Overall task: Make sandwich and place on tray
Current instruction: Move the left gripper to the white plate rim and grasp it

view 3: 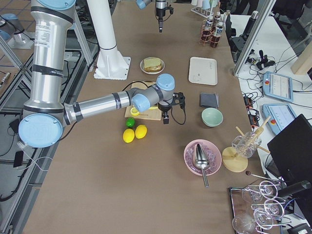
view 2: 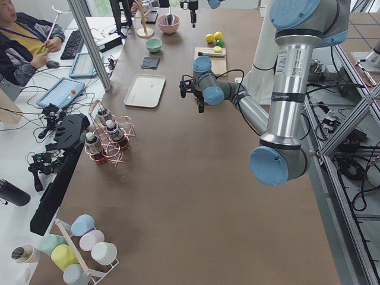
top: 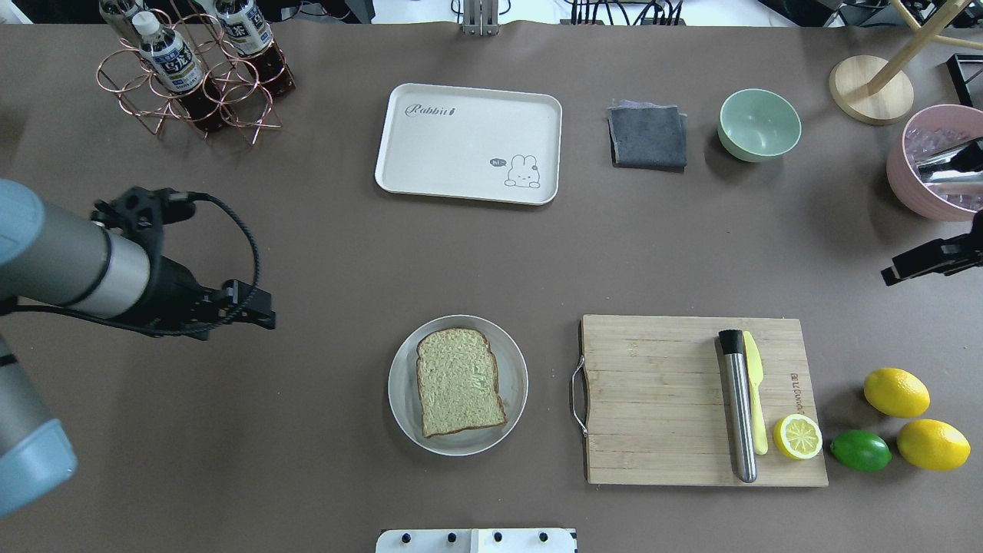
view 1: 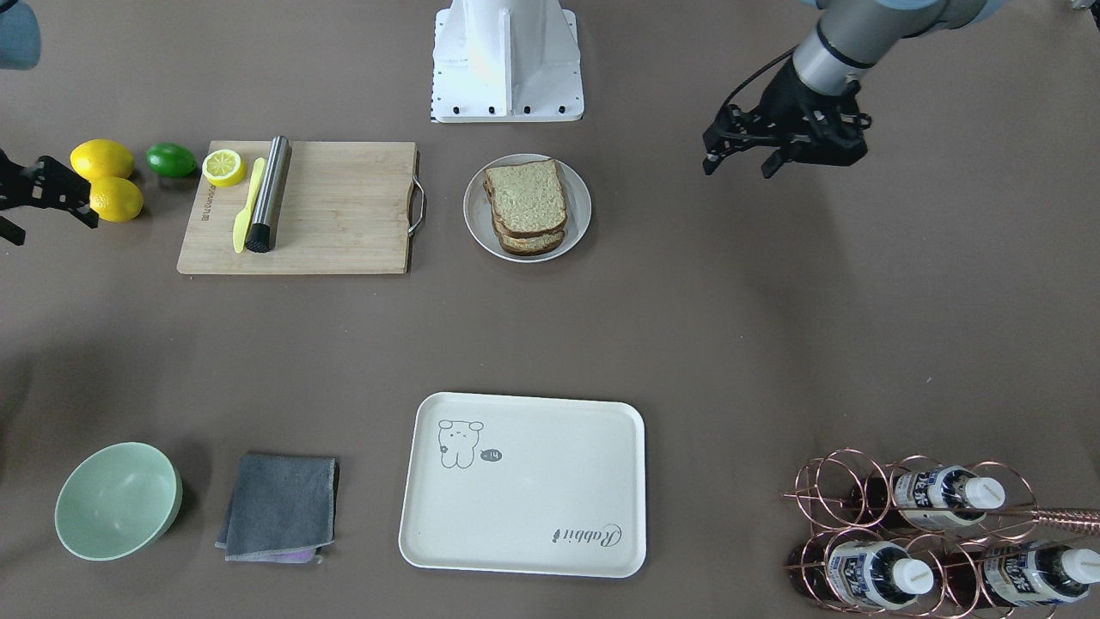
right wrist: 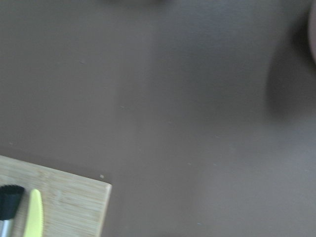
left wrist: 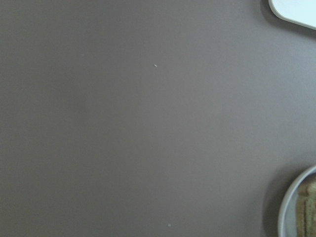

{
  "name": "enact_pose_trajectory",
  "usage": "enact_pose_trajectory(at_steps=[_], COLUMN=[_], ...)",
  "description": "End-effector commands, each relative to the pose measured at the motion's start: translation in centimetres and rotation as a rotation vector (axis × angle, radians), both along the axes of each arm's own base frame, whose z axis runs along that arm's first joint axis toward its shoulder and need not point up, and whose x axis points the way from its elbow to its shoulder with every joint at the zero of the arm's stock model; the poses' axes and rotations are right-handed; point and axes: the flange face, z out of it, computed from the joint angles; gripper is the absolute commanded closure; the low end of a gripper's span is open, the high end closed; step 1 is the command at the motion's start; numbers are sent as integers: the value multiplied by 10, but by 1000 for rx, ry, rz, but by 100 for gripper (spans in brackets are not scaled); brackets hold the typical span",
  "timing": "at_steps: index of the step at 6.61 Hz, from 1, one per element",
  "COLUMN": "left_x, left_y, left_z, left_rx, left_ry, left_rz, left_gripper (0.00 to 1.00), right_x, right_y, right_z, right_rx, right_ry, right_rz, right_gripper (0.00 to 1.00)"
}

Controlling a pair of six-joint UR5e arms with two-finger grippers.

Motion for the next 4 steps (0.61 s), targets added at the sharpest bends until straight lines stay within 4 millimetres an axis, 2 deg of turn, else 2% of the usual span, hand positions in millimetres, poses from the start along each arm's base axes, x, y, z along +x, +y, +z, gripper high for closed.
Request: enact_pose_trajectory(at_steps=[1, 2, 3, 4], left_x=[86, 121, 148, 158], left_y=[19, 32, 36, 34], left_z=[-26, -29, -31, -30], left_rx=[3, 16, 31, 27], left_ry=[-23, -37, -53, -60], left_rz=[-22, -4, -11, -7], left_gripper=[3, 7, 11, 15], right_x=[73, 82, 85, 85], right_y=[6, 7, 12, 17], right_z=[35, 40, 46, 50], right_rx=[37, 36, 26, 15], right_ry=[77, 84, 94, 96], right_rz=[-49, -54, -52, -54], right_gripper=[0, 0, 0, 0])
